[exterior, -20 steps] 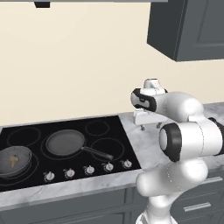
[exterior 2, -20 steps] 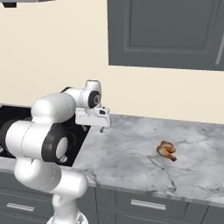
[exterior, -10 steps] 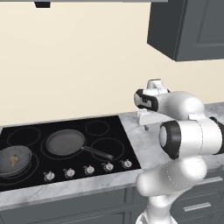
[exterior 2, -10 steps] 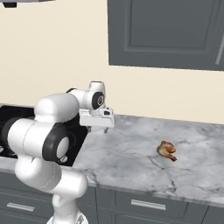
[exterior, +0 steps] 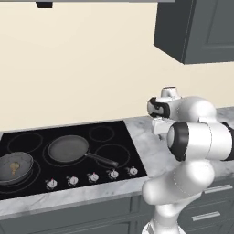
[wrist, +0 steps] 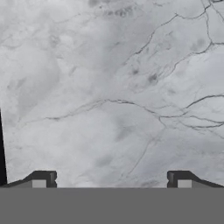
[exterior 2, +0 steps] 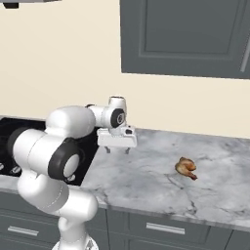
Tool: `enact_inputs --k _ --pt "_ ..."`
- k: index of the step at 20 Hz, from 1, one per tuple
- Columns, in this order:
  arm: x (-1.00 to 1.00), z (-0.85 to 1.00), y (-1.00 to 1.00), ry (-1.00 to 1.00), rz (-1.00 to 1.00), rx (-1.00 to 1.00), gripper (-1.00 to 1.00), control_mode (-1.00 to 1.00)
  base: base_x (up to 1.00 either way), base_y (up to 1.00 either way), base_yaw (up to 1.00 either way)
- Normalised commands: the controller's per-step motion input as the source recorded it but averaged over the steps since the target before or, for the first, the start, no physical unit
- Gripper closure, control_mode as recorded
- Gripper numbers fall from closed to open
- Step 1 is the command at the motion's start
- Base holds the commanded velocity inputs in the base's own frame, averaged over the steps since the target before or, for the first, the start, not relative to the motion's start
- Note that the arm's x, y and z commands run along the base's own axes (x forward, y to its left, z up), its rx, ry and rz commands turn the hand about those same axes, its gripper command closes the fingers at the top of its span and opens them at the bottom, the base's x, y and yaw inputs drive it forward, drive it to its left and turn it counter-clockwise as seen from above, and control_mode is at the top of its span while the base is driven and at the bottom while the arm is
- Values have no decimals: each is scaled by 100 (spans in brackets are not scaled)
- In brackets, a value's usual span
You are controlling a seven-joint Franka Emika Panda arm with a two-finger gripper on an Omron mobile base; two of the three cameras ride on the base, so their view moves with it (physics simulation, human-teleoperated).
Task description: Place both pans onto different burners. Then place the garlic and the chicken drumstick on different pans.
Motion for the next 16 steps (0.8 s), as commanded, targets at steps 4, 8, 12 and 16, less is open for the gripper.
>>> enact_inputs --k 4,8,12,16 --pt "-2 -27 -32 0 4 0 -100 -100 0 0 0" --pt "0 -21 -32 0 4 0 -100 -100 0 0 0" --pt "0 -10 -31 0 3 0 -100 -100 0 0 0" --pt "0 0 -32 0 1 0 -100 -100 0 0 0"
